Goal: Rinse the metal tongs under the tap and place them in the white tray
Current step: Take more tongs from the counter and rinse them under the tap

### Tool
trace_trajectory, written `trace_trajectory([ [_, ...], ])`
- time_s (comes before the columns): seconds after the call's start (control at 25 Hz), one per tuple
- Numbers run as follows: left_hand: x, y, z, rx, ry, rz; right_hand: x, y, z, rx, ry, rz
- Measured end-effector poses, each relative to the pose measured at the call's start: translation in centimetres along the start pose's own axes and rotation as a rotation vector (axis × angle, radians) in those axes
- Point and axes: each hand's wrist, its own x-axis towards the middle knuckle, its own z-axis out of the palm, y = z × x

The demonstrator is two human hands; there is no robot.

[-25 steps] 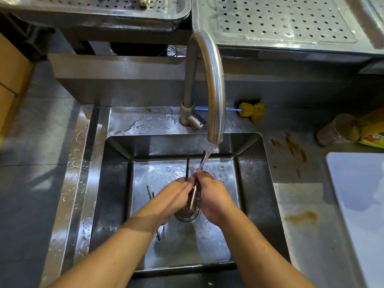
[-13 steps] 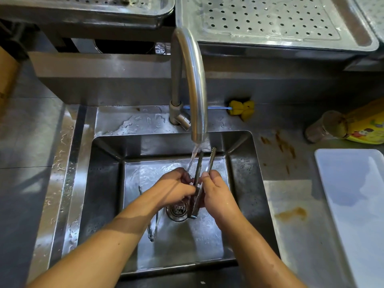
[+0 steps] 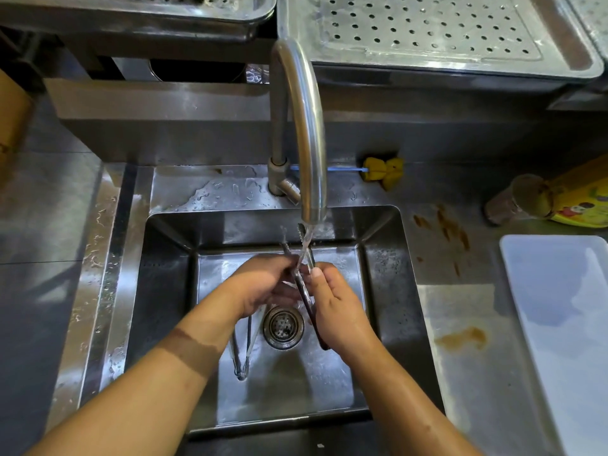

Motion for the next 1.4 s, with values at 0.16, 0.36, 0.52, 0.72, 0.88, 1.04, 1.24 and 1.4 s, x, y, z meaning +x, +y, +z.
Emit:
trace_trajectory([
  [0.16, -0.1, 0.8, 0.8, 0.095, 0.23, 0.055, 0.0, 0.0, 0.6, 0.103, -0.002, 0.099],
  [0.36, -0.9, -0.5, 1.4, -0.359, 0.02, -0.034, 2.0, -0.4, 1.3, 0.217, 0.025, 0.296],
  [0.52, -0.5, -1.4, 1.5, -0.195, 0.095, 0.043, 2.8, -0.6, 0.6, -0.071, 0.071, 0.232],
  [0.72, -0.1, -0.1, 1.3, -0.128, 0.177, 0.041, 2.2, 0.4, 0.5, -0.008, 0.009, 0.209],
  [0.88, 0.4, 0.1, 1.4, 0.078, 0.181, 0.043, 1.8, 0.6, 0.2, -0.073, 0.008, 0.215],
  [1.04, 0.7, 0.9, 0.9, 0.157, 0.26, -0.022, 0.9, 1.0, 0.8, -0.197, 0.012, 0.147],
  [1.24, 0.2, -0.2, 0.9, 0.259, 0.027, 0.04, 1.2, 0.4, 0.6, -0.091, 0.033, 0.182],
  [1.4, 0.6, -0.5, 0.8, -0.026, 0.155, -0.019, 1.6, -0.5, 1.3, -0.001, 0.001, 0.23],
])
